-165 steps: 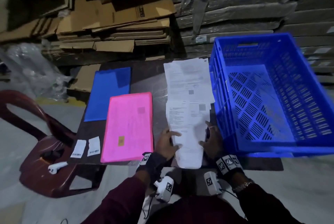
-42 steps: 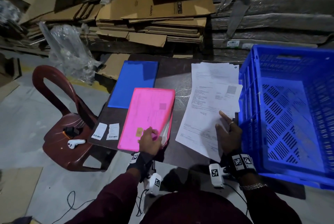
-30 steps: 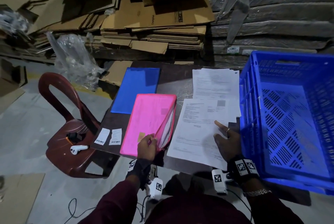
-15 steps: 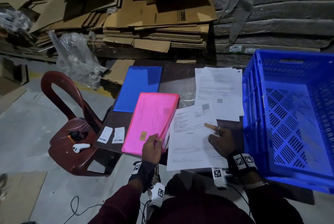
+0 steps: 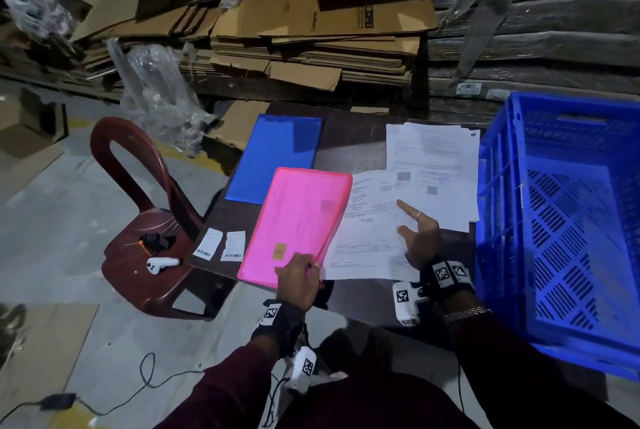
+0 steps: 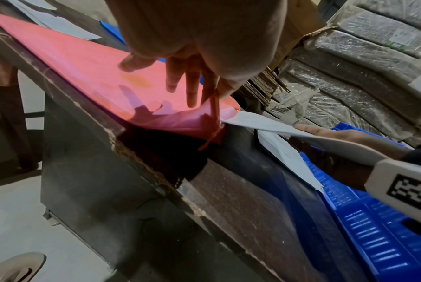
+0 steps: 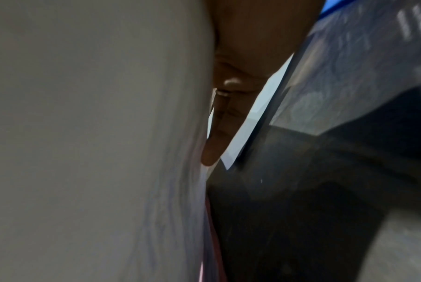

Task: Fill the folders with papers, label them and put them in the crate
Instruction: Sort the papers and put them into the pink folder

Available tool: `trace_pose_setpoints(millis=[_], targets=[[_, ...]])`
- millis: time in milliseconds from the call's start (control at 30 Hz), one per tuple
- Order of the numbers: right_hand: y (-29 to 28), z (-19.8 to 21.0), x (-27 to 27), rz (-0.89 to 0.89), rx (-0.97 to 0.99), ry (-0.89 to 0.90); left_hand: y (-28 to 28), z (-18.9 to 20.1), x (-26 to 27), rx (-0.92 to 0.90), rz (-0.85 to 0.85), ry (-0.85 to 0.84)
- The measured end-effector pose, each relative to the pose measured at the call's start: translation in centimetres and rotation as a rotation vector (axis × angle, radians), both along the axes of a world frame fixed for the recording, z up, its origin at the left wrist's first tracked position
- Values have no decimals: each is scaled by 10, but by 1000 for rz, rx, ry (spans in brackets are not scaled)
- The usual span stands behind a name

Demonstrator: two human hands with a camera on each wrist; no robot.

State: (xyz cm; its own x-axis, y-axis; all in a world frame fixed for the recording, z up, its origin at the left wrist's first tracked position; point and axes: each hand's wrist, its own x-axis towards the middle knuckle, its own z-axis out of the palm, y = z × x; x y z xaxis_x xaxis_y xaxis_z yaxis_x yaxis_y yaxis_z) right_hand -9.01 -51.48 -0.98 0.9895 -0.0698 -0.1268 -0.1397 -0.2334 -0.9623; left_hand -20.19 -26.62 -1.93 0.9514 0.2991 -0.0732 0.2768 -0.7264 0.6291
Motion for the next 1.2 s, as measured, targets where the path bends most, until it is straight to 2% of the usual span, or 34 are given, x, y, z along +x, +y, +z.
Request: trace_pose_setpoints(millis=[200, 433, 700, 867, 967, 1033, 1100, 1200], targets=[[8, -5, -11, 70, -110, -77, -5, 10, 2, -17, -31, -30], [20, -22, -15, 195, 5, -23, -11, -1, -1, -15, -141, -31], [61, -32, -15, 94, 51, 13, -15, 0, -1, 10, -249, -47], [86, -38, -10, 152, 58, 71, -12, 4, 3, -11, -278, -30], [90, -39, -12, 146, 36, 36, -3, 9, 7, -65, -335, -20], [88, -44, -11, 81, 32, 20, 11, 14, 10, -79, -372, -69], [82, -47, -11, 6, 59, 71, 33, 17, 18, -43, -335, -82], [74, -51, -9, -68, 9, 185, 74, 11, 38, 117, -193, 16]])
